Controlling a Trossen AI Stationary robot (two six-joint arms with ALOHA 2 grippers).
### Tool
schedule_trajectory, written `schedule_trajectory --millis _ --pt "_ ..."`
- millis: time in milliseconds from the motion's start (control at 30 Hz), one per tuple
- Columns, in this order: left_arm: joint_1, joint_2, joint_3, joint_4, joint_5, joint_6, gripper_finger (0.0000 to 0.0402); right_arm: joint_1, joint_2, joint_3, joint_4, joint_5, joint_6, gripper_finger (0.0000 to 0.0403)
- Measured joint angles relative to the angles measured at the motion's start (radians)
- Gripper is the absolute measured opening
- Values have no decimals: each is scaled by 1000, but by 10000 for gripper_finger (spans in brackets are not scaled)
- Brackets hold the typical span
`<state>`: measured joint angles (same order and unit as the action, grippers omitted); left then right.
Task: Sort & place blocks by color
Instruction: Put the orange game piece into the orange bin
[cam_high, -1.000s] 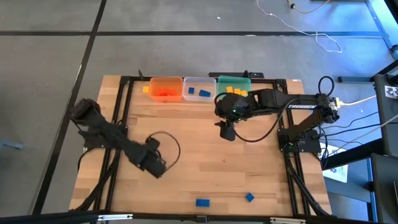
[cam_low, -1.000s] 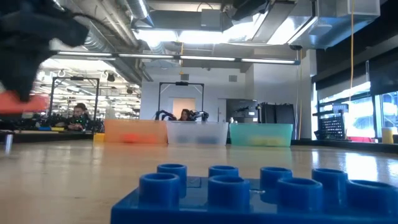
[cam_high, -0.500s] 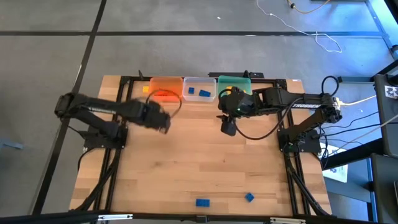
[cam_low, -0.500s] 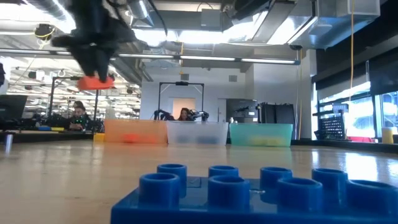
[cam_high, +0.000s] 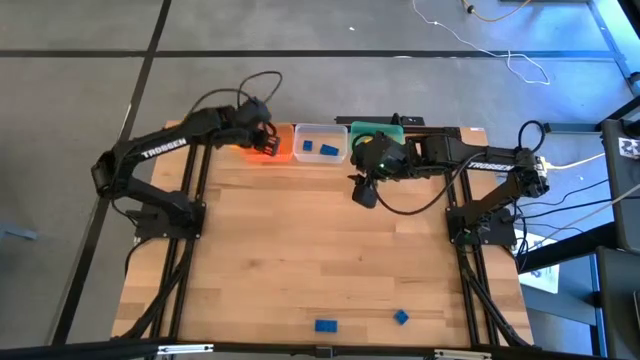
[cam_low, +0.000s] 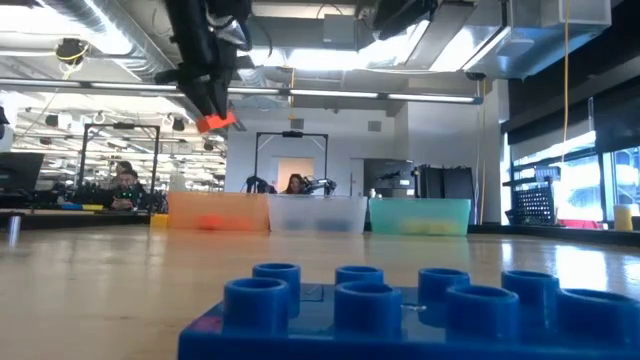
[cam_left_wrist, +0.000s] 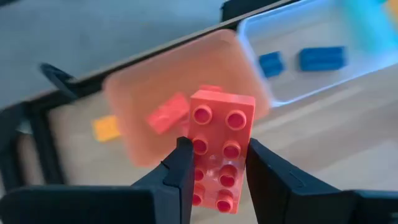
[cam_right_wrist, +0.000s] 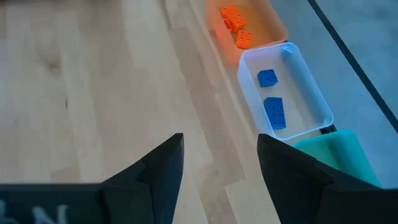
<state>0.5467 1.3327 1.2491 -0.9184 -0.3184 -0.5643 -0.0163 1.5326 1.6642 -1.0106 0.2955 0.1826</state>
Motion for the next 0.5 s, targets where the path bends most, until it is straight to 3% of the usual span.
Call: schedule_trajectory --millis 200,500 --pt "134 70 4 48 99 192 106 -35 2 0 17 85 50 204" --pt "212 256 4 176 108 356 106 -71 3 0 19 130 88 204"
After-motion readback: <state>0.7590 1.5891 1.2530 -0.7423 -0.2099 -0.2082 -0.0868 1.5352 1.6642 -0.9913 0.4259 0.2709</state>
